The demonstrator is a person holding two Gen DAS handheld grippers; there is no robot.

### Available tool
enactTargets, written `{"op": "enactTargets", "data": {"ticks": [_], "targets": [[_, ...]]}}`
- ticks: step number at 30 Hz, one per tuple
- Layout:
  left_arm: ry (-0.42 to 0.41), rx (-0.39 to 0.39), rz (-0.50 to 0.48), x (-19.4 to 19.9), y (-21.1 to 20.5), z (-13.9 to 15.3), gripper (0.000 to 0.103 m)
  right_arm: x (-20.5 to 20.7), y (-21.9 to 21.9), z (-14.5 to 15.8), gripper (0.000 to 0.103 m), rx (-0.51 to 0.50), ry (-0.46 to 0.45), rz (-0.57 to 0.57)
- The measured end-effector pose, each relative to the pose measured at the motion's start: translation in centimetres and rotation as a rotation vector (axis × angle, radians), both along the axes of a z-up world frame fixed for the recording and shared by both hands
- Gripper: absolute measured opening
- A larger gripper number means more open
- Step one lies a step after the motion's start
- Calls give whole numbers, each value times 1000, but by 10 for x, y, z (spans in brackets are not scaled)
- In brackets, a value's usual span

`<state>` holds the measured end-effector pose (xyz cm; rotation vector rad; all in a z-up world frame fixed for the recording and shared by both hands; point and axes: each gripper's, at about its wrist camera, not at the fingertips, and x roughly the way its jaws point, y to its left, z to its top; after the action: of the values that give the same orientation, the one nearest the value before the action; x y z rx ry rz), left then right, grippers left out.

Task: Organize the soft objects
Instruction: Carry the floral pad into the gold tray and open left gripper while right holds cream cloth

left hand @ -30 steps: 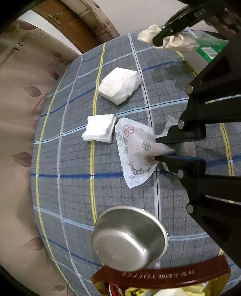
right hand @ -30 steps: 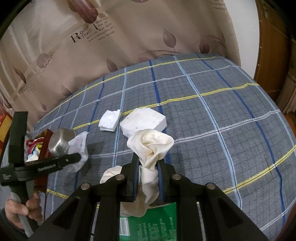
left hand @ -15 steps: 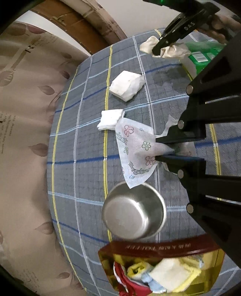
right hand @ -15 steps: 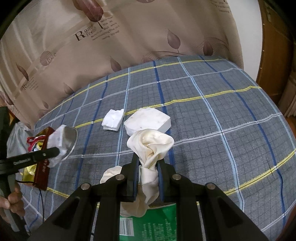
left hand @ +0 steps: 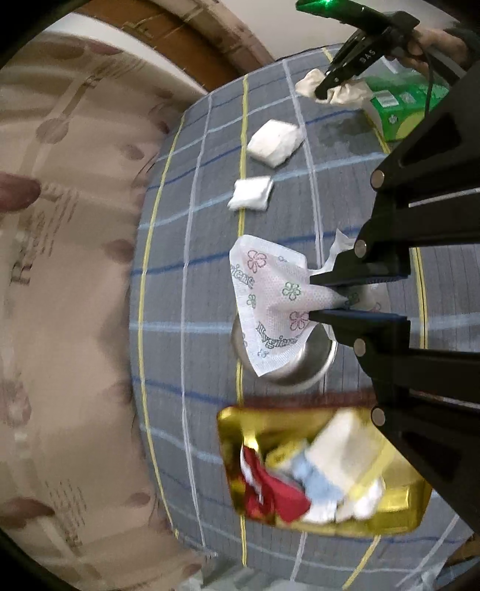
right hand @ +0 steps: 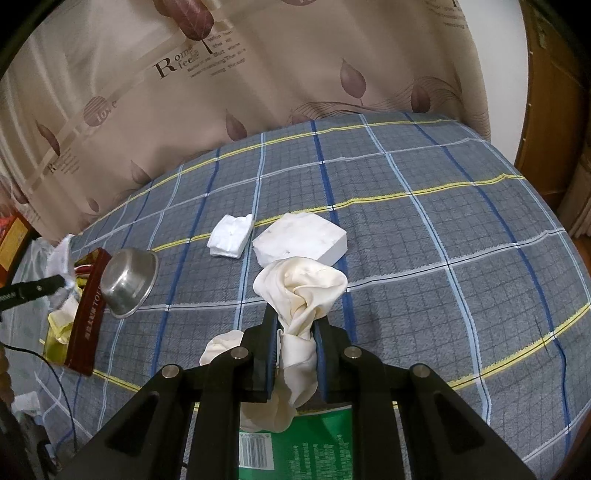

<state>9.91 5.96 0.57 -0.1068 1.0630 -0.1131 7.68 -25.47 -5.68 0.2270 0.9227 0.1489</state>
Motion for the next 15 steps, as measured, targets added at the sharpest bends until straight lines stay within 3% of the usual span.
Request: {"op": "enactTargets", "data": {"ticks": [15], "targets": [[-29, 98, 219, -16, 128, 22, 11, 0, 3, 0, 17, -5, 3, 5]]}}
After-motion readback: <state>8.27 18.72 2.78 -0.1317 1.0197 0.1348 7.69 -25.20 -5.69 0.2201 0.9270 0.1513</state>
